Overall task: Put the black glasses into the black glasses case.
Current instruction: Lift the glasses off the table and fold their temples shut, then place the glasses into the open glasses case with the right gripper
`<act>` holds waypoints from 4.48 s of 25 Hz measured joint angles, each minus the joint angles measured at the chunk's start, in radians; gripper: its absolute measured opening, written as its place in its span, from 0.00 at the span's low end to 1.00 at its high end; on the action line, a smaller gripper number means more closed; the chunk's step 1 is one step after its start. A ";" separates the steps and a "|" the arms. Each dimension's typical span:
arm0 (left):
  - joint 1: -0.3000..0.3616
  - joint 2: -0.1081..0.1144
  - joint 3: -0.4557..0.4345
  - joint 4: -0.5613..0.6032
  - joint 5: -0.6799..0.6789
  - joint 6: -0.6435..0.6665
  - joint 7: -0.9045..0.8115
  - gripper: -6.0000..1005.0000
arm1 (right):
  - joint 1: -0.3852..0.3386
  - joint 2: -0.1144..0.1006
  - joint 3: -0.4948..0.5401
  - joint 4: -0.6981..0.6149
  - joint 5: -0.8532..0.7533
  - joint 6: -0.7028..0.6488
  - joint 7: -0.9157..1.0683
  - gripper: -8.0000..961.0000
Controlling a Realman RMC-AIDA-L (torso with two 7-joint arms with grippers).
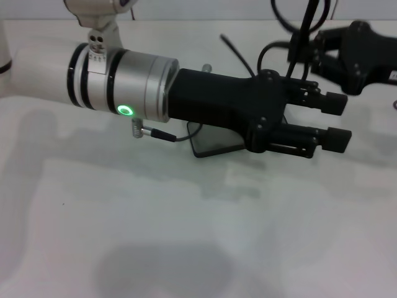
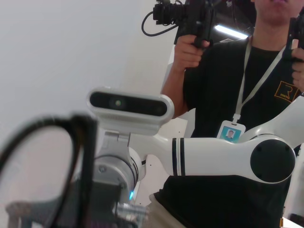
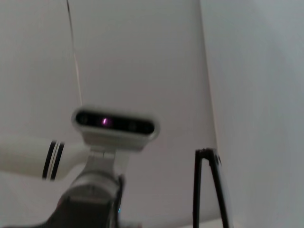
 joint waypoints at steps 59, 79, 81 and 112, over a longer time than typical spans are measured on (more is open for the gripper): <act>0.252 -0.013 -0.502 -0.052 -0.072 -0.217 0.150 0.63 | -0.203 0.027 -0.553 -0.480 -0.313 0.556 0.110 0.09; 0.183 -0.011 -0.498 -0.090 -0.059 -0.405 0.164 0.63 | -0.188 0.032 -0.955 -0.539 -0.646 1.013 0.219 0.09; 0.176 -0.011 -0.499 -0.090 -0.058 -0.406 0.162 0.63 | -0.187 0.032 -0.978 -0.536 -0.661 1.038 0.219 0.09; 0.162 -0.014 -0.491 -0.093 -0.055 -0.405 0.163 0.63 | -0.209 0.033 -0.983 -0.521 -0.677 1.105 0.232 0.18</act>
